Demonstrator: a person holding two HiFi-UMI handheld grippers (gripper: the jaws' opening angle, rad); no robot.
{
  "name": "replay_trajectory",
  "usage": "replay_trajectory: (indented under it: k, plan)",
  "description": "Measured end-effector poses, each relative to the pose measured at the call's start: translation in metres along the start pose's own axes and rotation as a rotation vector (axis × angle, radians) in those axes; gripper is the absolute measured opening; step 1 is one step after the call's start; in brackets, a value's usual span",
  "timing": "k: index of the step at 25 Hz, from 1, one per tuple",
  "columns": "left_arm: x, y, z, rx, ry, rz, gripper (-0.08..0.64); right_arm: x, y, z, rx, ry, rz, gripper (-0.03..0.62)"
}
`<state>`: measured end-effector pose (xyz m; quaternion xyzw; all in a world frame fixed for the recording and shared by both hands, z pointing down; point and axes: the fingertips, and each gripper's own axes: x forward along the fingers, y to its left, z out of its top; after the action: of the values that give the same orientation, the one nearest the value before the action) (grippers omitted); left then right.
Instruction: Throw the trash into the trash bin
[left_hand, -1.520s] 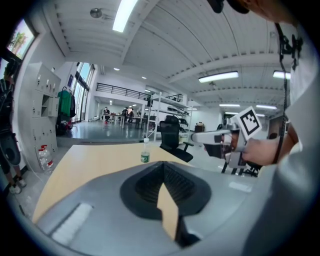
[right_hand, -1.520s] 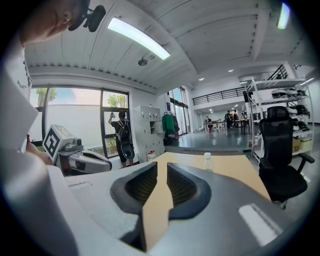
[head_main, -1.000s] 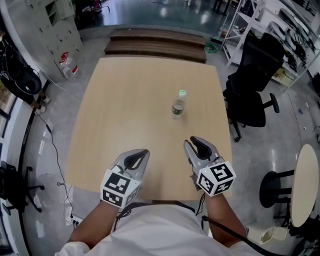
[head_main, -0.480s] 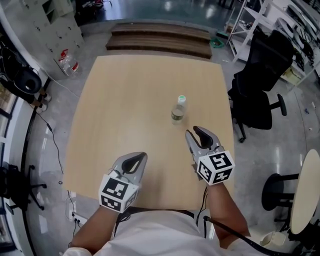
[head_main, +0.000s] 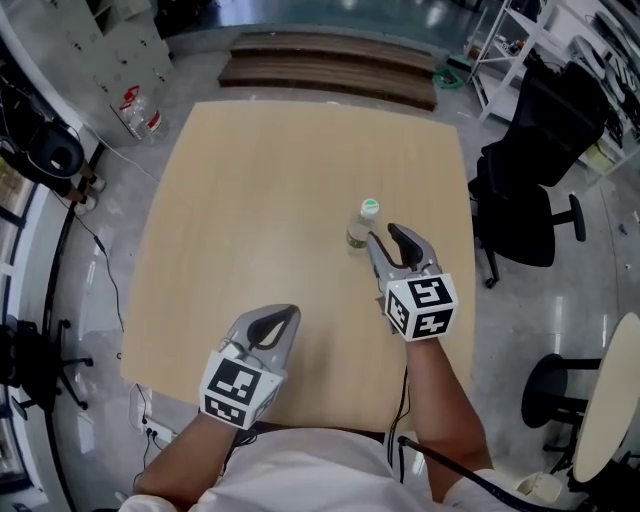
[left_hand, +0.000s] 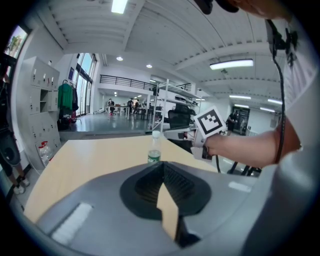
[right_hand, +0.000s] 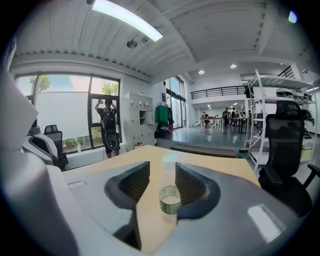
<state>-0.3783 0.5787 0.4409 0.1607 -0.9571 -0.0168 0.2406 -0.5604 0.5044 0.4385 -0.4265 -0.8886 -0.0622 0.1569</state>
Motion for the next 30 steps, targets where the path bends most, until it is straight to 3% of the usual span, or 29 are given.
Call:
replay_trajectory:
  k: [21,30]
  plan:
    - [0.016,-0.004,-0.020,-0.020,0.094,-0.033,0.008,0.059,-0.010,-0.007,-0.051,0.027,0.005,0.189]
    - [0.015,-0.006,-0.023,-0.020,0.094,-0.035,0.008,0.054,-0.004,-0.002,-0.080,0.010,0.009,0.153]
